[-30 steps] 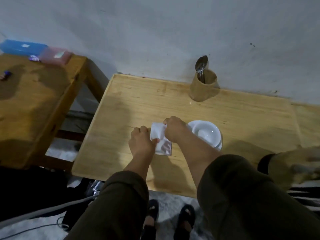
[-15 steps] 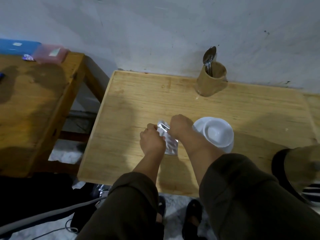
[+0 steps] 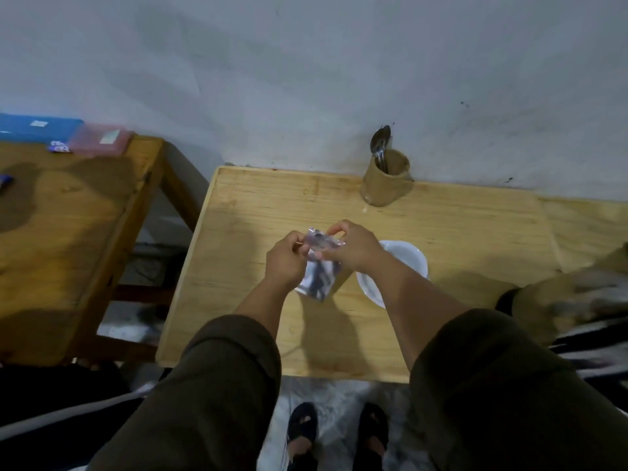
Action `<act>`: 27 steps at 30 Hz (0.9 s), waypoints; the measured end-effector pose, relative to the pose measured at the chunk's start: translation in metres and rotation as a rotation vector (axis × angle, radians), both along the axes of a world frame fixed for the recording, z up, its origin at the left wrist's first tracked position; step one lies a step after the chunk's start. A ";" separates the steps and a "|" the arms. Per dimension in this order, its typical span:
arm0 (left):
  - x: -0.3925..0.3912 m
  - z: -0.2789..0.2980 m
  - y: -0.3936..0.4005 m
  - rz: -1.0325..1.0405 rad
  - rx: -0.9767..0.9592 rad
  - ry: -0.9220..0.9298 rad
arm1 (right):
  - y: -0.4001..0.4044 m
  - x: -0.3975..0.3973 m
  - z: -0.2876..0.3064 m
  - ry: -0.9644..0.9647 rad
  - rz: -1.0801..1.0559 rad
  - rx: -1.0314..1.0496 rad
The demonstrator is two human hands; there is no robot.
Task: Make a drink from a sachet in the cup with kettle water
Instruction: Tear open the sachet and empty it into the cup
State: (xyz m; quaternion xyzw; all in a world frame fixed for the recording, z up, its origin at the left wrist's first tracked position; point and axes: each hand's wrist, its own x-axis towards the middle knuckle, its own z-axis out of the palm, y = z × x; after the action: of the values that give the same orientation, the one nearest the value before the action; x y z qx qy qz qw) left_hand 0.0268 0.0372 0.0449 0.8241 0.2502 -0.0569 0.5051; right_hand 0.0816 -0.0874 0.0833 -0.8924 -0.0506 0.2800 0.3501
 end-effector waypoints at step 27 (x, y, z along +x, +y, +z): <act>0.027 0.105 -0.086 -0.265 0.281 -0.139 | -0.092 0.003 0.071 -0.106 -0.276 0.519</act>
State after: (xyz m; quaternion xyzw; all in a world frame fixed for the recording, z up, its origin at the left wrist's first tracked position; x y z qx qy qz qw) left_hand 0.0534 -0.0493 0.1502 0.9142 0.1095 -0.0304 0.3891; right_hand 0.0847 -0.1795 0.1543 -0.7849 -0.0168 0.1603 0.5983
